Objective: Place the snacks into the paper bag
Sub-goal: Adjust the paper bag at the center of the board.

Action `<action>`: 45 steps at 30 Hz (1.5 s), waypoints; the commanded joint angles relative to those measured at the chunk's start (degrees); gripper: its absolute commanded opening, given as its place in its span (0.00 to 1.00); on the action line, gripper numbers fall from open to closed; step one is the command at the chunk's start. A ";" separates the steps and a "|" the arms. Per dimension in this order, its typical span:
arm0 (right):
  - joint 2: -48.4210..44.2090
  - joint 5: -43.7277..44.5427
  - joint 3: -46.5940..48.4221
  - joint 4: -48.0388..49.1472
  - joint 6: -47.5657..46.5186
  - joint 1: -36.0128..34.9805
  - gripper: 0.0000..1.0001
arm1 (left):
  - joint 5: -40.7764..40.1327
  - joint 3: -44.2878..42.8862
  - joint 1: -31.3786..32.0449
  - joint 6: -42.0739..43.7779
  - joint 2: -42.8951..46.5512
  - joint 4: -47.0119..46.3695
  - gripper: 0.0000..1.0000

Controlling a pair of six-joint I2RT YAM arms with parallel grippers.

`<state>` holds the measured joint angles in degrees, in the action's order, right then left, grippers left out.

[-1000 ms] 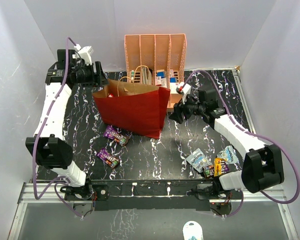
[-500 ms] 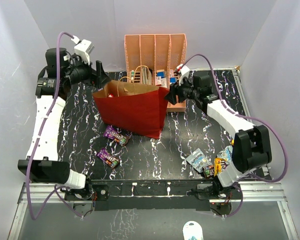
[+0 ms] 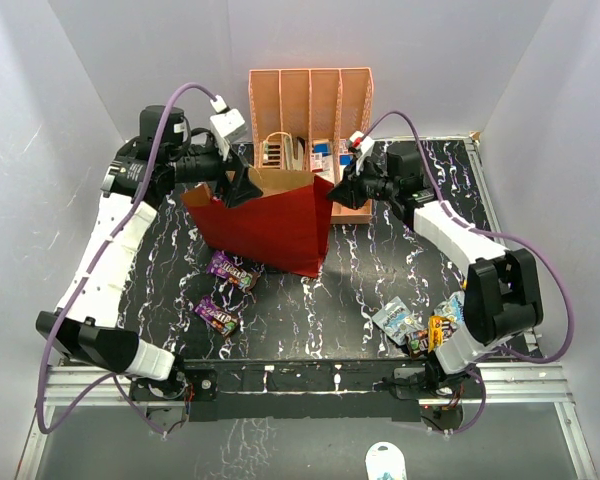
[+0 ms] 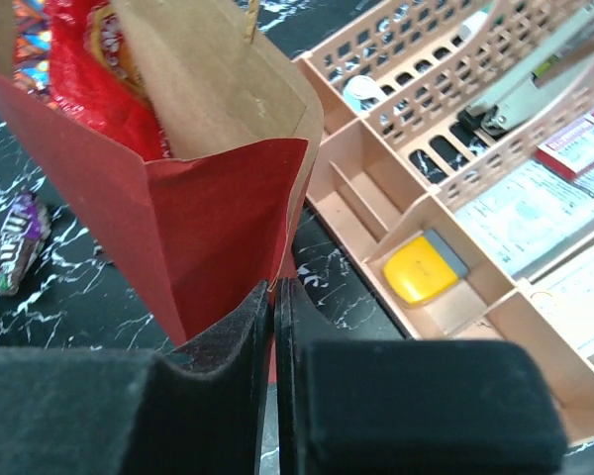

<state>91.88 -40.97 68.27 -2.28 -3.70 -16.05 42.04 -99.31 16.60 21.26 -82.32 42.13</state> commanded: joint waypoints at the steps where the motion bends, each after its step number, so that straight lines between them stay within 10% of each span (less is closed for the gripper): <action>1: -5.69 -8.24 -1.68 4.24 -4.68 0.12 0.08 | 1.40 0.17 2.34 6.38 0.60 2.94 0.75; 30: -5.92 -2.64 -2.62 -3.16 -10.92 0.41 0.08 | -24.90 4.55 18.20 17.69 -8.51 3.38 0.76; 42: -2.71 6.12 -0.54 -3.52 -9.24 0.63 0.09 | -20.32 -1.13 18.22 18.69 -12.13 10.51 0.01; 45: -1.36 8.68 0.58 -3.88 -8.33 0.84 0.10 | -18.66 -3.34 18.23 19.61 -12.16 9.51 0.00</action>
<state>88.71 -38.59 66.13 -6.02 -13.15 -15.99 19.99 -98.41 34.65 39.35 -95.50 50.13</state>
